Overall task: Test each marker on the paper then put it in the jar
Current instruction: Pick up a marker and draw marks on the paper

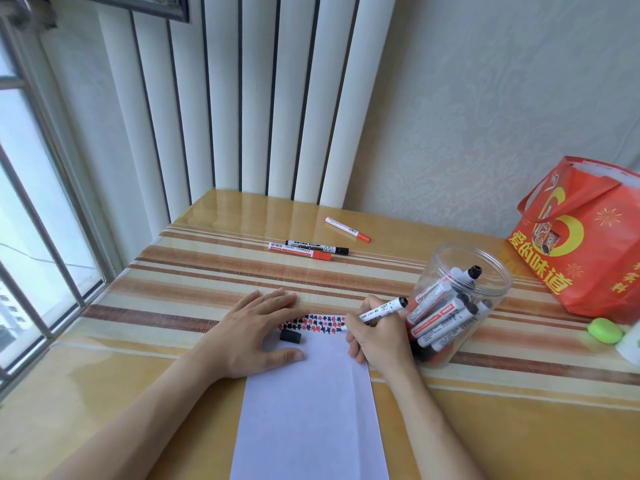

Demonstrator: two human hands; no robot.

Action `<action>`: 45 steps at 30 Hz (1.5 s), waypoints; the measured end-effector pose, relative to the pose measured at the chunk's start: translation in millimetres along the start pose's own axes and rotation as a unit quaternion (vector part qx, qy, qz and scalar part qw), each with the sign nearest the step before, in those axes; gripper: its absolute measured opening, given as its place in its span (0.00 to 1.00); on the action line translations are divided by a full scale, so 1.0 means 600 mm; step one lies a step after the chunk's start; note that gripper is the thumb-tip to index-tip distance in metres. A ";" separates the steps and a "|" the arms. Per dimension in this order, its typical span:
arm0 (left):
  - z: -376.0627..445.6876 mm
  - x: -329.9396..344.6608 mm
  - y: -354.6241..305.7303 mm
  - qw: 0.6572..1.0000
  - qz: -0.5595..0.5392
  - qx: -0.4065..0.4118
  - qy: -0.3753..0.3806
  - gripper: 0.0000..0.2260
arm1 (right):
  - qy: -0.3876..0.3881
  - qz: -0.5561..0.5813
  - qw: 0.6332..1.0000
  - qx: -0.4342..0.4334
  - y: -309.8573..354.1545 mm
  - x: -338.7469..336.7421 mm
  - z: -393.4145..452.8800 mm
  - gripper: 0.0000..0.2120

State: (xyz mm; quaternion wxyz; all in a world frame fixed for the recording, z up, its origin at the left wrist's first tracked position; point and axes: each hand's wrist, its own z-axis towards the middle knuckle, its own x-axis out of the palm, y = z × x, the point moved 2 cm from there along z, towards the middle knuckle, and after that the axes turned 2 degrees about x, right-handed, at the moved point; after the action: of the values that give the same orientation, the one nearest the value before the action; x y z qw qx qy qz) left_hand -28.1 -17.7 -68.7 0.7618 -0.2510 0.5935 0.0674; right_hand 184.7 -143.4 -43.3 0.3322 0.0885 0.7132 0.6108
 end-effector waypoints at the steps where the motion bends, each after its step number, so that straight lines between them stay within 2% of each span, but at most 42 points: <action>1: 0.000 0.000 0.000 1.000 -0.001 0.000 -0.001 0.35 | -0.006 0.001 1.000 0.001 0.000 0.000 0.000 0.13; 24: -0.001 -0.003 -0.004 1.000 -0.009 0.020 -0.015 0.35 | -0.005 0.005 1.000 -0.011 -0.003 0.001 -0.001 0.13; 26: -0.003 -0.006 -0.007 0.998 -0.035 0.036 -0.037 0.31 | -0.016 0.017 0.999 -0.027 -0.001 0.000 -0.002 0.11; 29: -0.005 -0.010 -0.006 0.991 -0.059 0.069 -0.094 0.17 | -0.014 0.048 0.996 -0.069 0.002 0.000 -0.001 0.11; 32: -0.004 -0.014 -0.006 0.986 -0.072 0.084 -0.126 0.08 | 0.043 0.099 0.989 -0.097 0.011 0.007 -0.005 0.10; 37: -0.006 -0.024 -0.002 0.976 -0.118 0.054 -0.174 0.05 | 0.151 0.154 0.971 -0.103 0.025 0.028 -0.024 0.05; 41: -0.006 -0.026 -0.005 0.977 -0.119 0.050 -0.170 0.07 | 0.173 0.155 0.967 -0.105 0.027 0.040 -0.034 0.05; 45: -0.008 -0.026 -0.007 0.977 -0.123 0.051 -0.163 0.04 | 0.171 0.115 0.972 -0.113 0.025 0.046 -0.038 0.07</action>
State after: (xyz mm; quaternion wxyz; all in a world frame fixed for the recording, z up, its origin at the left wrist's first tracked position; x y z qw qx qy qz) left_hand -35.3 -20.3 -53.7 0.8627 -0.2685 0.4282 -0.0175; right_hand 146.0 -143.2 -38.6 0.1409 0.0264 0.6708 0.7277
